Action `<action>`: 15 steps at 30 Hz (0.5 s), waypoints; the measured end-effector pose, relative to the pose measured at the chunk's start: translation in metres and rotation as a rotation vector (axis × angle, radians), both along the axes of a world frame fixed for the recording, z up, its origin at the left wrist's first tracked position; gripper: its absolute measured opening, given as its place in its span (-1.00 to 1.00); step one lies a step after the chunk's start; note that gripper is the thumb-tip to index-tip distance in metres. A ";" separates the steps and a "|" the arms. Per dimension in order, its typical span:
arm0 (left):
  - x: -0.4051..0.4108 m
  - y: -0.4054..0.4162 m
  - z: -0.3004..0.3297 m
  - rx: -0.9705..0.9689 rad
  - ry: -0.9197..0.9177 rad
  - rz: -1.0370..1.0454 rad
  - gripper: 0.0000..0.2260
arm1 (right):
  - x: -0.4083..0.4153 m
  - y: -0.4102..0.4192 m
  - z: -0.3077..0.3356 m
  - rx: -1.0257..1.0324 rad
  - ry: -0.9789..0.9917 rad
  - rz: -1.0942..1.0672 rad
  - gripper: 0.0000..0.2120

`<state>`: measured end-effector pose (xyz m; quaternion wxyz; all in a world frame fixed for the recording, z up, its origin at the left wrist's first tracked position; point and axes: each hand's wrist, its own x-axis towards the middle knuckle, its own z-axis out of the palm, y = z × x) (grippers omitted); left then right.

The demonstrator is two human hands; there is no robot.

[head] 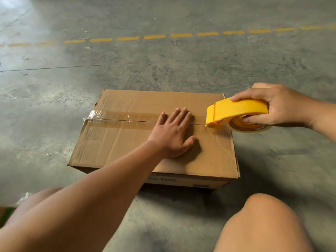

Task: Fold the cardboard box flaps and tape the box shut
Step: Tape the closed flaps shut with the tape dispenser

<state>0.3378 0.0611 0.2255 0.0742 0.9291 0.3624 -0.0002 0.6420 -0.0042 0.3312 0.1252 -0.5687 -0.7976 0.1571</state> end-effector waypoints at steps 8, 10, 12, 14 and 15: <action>0.023 -0.002 -0.017 -0.015 -0.021 -0.008 -0.31 | 0.011 -0.003 -0.006 -0.024 -0.039 0.028 -0.38; 0.023 -0.002 -0.016 -0.018 0.002 -0.016 -0.31 | 0.023 -0.009 -0.001 -0.014 -0.060 0.027 -0.37; 0.023 -0.001 -0.016 -0.017 0.011 -0.017 -0.31 | 0.036 -0.018 0.007 0.011 -0.058 0.001 -0.37; 0.022 -0.001 -0.016 -0.011 0.014 -0.013 -0.30 | 0.043 -0.027 0.011 0.010 -0.053 -0.020 -0.36; 0.023 0.000 -0.016 -0.008 0.015 -0.012 -0.30 | 0.044 -0.030 0.010 0.000 -0.050 -0.025 -0.37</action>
